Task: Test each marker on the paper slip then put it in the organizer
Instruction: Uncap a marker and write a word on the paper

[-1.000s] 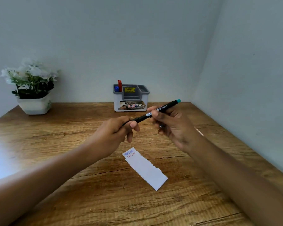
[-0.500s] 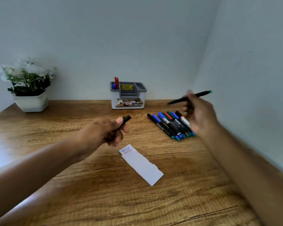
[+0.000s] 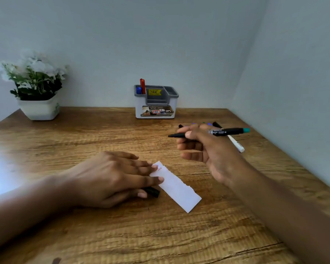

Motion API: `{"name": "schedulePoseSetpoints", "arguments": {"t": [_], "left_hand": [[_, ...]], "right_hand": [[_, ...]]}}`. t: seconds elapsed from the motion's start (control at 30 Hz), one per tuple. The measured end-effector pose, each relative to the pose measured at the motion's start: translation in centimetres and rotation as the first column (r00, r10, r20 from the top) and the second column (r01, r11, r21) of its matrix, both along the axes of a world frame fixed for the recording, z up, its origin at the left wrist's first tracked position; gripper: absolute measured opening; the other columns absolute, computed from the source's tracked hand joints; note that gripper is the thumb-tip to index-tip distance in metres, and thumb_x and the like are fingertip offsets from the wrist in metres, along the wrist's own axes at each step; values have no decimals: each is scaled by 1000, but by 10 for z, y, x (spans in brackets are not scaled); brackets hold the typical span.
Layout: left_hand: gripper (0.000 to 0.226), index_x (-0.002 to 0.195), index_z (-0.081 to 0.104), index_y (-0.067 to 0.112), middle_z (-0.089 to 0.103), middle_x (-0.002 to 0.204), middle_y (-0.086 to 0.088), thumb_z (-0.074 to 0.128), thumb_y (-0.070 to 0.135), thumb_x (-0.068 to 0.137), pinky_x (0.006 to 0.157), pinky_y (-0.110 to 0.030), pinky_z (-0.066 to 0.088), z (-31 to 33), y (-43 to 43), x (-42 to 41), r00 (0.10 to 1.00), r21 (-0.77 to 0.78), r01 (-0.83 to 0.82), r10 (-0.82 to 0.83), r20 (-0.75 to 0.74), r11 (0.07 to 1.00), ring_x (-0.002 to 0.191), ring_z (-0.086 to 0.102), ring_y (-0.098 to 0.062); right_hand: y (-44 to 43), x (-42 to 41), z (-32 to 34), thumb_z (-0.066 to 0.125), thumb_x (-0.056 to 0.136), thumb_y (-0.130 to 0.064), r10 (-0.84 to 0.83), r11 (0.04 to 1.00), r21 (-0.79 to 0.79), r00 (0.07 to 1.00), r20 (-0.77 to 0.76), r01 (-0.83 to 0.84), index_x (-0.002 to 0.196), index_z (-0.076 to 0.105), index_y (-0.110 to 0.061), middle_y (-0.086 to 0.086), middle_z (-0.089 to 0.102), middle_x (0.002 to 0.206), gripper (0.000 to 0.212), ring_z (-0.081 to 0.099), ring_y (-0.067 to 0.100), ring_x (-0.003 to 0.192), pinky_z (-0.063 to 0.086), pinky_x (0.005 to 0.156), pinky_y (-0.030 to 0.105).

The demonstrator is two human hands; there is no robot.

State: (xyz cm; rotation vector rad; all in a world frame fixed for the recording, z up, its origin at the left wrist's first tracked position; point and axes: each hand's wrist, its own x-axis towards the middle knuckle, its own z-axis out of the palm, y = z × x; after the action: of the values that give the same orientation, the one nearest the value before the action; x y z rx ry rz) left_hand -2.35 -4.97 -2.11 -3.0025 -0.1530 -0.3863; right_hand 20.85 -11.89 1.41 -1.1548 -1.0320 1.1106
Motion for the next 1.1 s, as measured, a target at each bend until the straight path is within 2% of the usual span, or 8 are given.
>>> {"name": "schedulePoseSetpoints", "arguments": {"t": [0.13,0.27,0.5,0.63,0.77,1.1], "left_hand": [[42,132,56,28,63,130,3,32,42,101,94,-35,53,-1,-5,3,999,31,-33,34,-32,999,119,59,-13],[44,133,55,31,63,129,3,28,45,101,93,-37,54,-4,-6,3,997,65,-74,76,-27,995,117,61,-13],[44,134,51,34,63,128,1,24,48,101,89,-38,56,-7,-8,2,993,61,-119,120,-8,991,115,62,-13],[46,133,53,34,64,127,2,24,48,101,82,-36,59,-8,-8,2,991,54,-130,130,-4,990,114,62,-12],[46,134,50,35,61,131,2,22,50,101,76,-36,60,-9,-7,1,992,43,-127,128,-5,991,117,60,-12],[50,132,54,35,63,128,2,19,51,100,63,-33,61,-7,-7,1,992,53,-124,125,-14,991,115,61,-12]], "right_hand": [[-3,-16,-16,62,82,0,46,999,-37,964,263,-38,81,64,-5,3,61,64,6,57,11,57,54,52,27],[0,-22,-28,62,80,-2,107,994,-52,919,378,-95,79,63,-6,2,59,63,5,57,8,54,55,54,28],[4,-22,-33,64,81,-5,151,988,-74,876,458,-132,77,65,-12,2,64,65,8,62,10,59,51,53,24],[6,-23,-32,63,81,-5,167,986,-88,872,459,-143,77,65,-12,8,66,68,8,62,12,60,51,53,24],[6,-23,-31,63,81,-6,171,985,-88,854,491,-147,78,65,-8,5,65,65,4,61,11,59,50,50,22],[8,-24,-33,63,83,-5,143,989,-96,871,471,-111,77,64,-11,7,64,66,9,61,11,56,50,47,22]]}}
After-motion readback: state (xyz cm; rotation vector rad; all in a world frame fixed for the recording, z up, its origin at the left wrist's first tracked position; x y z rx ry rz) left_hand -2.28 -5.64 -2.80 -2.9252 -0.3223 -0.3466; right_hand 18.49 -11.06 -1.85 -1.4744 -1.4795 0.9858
